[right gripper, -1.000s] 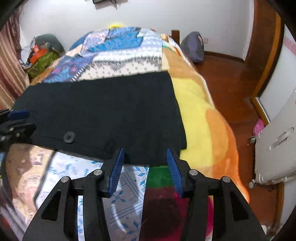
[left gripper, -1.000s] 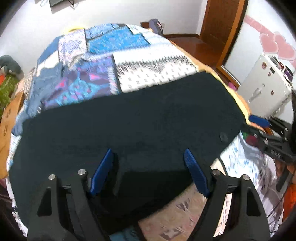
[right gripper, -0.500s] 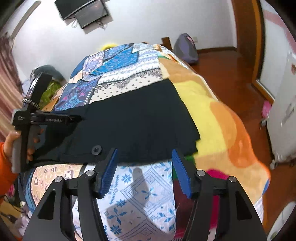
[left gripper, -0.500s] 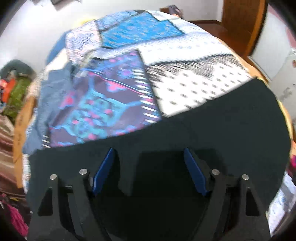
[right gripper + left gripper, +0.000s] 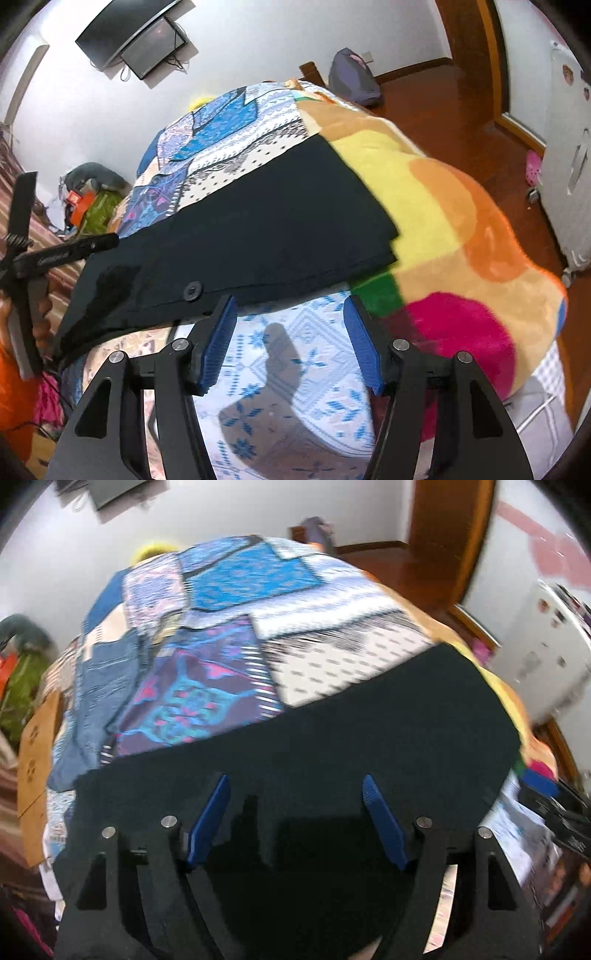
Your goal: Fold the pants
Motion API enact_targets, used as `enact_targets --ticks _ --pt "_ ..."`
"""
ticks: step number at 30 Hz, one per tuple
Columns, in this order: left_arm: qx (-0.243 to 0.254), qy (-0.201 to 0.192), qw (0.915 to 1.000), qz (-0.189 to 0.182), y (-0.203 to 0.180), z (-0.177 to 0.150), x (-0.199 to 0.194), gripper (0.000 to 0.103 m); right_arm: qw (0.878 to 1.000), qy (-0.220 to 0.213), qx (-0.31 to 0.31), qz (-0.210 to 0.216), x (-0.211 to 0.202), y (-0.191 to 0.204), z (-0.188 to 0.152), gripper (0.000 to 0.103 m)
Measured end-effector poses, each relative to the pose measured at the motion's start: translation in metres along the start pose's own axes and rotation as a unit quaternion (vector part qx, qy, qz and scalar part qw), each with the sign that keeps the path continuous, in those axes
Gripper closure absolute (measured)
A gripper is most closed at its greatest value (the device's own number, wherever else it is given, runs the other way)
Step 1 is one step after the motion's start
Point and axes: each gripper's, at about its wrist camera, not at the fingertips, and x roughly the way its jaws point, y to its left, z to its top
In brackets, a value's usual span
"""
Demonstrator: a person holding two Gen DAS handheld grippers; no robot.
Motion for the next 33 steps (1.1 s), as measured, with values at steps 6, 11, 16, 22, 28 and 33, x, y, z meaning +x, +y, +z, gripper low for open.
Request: enact_targets --ticks 6,11,16,22,28,33 --pt "0.013 0.023 0.9988 -0.042 -0.039 -0.009 0.016 0.029 0.999 0.004 0.040 0.003 0.016 -0.012 -0.001 0.047" --pt "-0.011 0.043 0.9978 -0.050 -0.043 -0.008 0.041 0.029 0.996 -0.012 0.083 0.021 0.017 -0.030 0.005 0.047" --pt "-0.004 0.035 0.9985 -0.041 -0.048 -0.005 0.048 0.027 0.996 -0.040 0.079 0.011 0.022 -0.036 0.012 0.050" --pt "0.003 0.031 0.9989 -0.034 -0.051 -0.005 0.049 0.026 0.992 -0.064 0.105 0.006 0.022 -0.052 0.019 0.080" --pt "-0.007 0.034 0.9986 -0.040 -0.047 -0.004 0.045 0.027 0.994 -0.077 0.083 0.001 0.012 -0.049 0.024 0.094" --pt "-0.029 0.018 0.9983 -0.046 -0.035 -0.005 0.024 0.027 0.993 -0.101 0.053 0.004 -0.006 -0.030 0.034 0.095"
